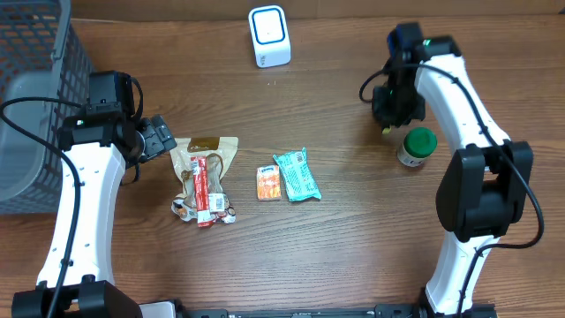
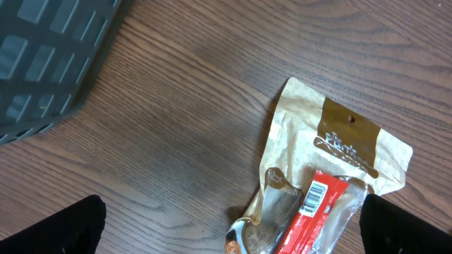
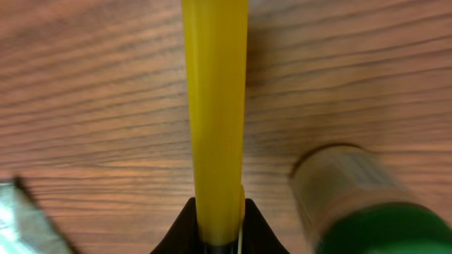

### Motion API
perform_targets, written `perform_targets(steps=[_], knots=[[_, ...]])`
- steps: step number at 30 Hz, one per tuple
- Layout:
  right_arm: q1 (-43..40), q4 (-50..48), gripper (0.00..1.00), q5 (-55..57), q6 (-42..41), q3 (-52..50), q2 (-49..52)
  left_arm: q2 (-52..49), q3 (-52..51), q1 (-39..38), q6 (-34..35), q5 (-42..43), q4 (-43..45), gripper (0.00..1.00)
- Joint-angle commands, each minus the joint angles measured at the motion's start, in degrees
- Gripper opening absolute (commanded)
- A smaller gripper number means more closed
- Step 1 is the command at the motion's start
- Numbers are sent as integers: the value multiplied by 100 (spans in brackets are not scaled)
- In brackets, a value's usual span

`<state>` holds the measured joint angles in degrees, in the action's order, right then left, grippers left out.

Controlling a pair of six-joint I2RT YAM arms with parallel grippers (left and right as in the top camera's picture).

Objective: Scan the item barcode
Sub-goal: 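Bring the highlighter back right and stand it beside the jar, then move the right gripper left onto the green wipes pack and grasp it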

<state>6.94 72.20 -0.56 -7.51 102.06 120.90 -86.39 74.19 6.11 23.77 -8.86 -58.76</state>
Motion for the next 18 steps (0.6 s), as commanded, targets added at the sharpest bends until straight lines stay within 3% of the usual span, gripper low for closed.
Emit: perform_targets(steps=[1,8,12,13,18], knots=[[13,-348,4,-4,177,-496,15,-35,-13,-22,-22,-55,-11,100],[9,-767,5,439,177,-949,17,-35,-13,-22,-22,-57,-13,100],[11,-772,22,437,177,-949,17,-35,-13,-22,-22,-57,-11,100],[11,-772,32,437,177,-949,17,-35,-13,-22,-22,-57,-9,100],[13,-793,52,437,175,-922,17,-35,-13,-24,-22,-57,-11,100]])
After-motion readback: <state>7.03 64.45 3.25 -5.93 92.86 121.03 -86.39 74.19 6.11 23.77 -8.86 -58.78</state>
